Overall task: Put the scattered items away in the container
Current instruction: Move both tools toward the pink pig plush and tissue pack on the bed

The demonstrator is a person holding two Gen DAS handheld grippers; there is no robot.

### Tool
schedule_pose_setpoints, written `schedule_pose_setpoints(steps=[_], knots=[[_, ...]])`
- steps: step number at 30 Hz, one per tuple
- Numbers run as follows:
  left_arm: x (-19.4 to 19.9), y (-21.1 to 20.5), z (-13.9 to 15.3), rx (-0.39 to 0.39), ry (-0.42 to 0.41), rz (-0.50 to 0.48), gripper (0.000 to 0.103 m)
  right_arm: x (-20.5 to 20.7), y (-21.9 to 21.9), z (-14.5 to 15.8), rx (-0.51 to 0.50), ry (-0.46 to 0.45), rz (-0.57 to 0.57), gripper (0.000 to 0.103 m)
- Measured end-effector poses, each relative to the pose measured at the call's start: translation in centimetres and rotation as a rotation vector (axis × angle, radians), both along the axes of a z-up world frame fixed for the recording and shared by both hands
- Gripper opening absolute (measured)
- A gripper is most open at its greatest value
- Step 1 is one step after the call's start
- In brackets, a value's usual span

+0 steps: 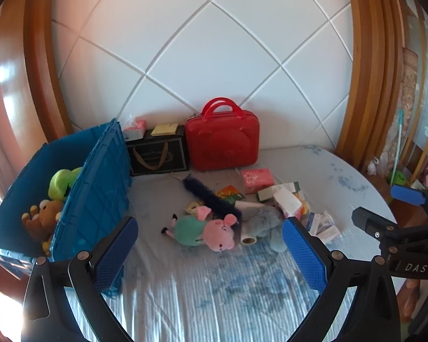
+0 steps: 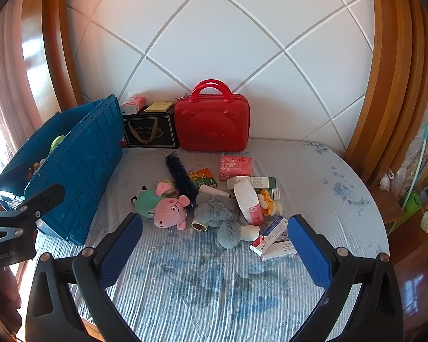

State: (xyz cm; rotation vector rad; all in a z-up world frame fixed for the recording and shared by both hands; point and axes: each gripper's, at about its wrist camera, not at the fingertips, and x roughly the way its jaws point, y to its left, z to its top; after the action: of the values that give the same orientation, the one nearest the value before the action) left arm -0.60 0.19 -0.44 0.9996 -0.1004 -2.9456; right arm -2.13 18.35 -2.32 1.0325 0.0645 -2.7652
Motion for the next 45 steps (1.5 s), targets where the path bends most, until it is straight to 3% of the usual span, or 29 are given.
schedule_pose_setpoints(steps=[8,13,22,33,39,45], knots=[[-0.8,-0.7,-0.8,-0.009,-0.031,-0.008,0.102,-0.5,-0.9,-0.6,0.014,-0.002,0.008,0.103],[-2.1,-2.7,-2.6,0.037,-0.067,-0.041,0.102,-0.8,-1.7,-1.4,0.017,-0.011,-0.007,0.103],[-5.4,-6.9,-7.9,0.096,-0.172,-0.081,0.102,-1.8,-2.2,-4.7,0.051,-0.067,-0.079,0.103],[-9.7,-6.1,-15.1,0.091,-0.285,-0.106,0.102,-5.0,-0.8,-9.2,0.052,-0.118,-0.09,0.103],[-13.2,-4.0,-18.7,0.102,-0.317,-0.046,0.098,-7.8,1.5,-12.0,0.048,-0.158,-0.046,0.103],[-17.4,-2.0,-24.6,0.085,-0.381,0.038,0.095,-9.9,3.9,-15.1,0.038,-0.212,-0.025,0.103]])
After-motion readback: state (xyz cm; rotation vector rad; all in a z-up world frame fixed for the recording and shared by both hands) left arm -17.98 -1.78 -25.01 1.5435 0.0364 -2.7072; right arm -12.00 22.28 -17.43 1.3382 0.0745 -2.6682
